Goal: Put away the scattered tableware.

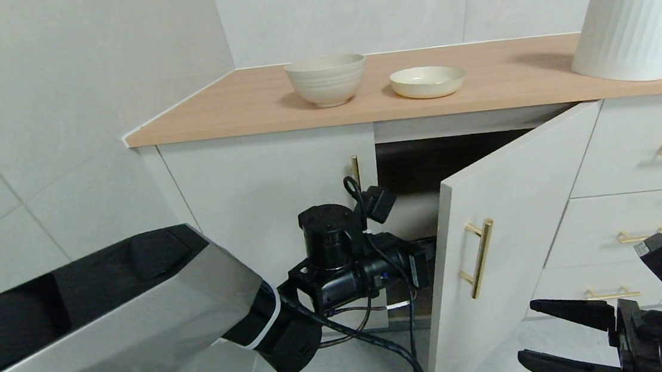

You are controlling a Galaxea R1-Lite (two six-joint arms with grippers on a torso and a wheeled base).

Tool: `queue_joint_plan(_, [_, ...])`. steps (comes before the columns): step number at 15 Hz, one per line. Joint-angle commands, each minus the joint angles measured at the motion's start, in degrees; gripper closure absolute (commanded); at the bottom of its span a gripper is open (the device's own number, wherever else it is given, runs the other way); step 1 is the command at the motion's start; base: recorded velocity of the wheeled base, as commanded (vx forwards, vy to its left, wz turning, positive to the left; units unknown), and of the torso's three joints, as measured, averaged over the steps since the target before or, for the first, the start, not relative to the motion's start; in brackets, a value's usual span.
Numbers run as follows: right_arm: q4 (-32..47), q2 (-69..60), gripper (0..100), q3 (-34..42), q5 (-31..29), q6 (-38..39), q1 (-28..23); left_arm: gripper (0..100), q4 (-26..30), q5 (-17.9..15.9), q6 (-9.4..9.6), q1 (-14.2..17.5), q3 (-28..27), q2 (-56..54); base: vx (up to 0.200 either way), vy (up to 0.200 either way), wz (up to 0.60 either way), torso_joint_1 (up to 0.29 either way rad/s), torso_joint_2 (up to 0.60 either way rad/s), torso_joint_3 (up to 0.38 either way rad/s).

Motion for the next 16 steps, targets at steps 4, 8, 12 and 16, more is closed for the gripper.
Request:
queue_joint_plan(4, [0.0, 0.3, 0, 0.1, 0.0, 0.0, 0.4, 100, 2.4, 0.0, -0.1, -0.2, -5.4, 3.5, 0.0, 0.0, 0.0, 0.0, 0.0, 0.0])
queue_joint_plan(8, [0.0, 0.3, 0, 0.1, 0.0, 0.0, 0.5, 100, 2.8, 0.0, -0.02, -0.2, -6.1, 3.6, -0.1, 0.0, 0.0, 0.001, 0.0, 0.0])
queue_joint_plan(12, [0.0, 0.6, 0, 0.2, -0.1, 0.0, 1.5, 100, 4.7, 0.0, -0.1, -0.2, -10.5, 5.6, 0.0, 0.0, 0.0, 0.0, 0.0, 0.0])
queue_joint_plan(16, [0.0, 0.1, 0, 0.2, -0.1, 0.1, 2.1, 100, 6.0, 0.0, -0.1, -0.8, -12.3, 5.4, 0.0, 0.0, 0.0, 0.0, 0.0, 0.0])
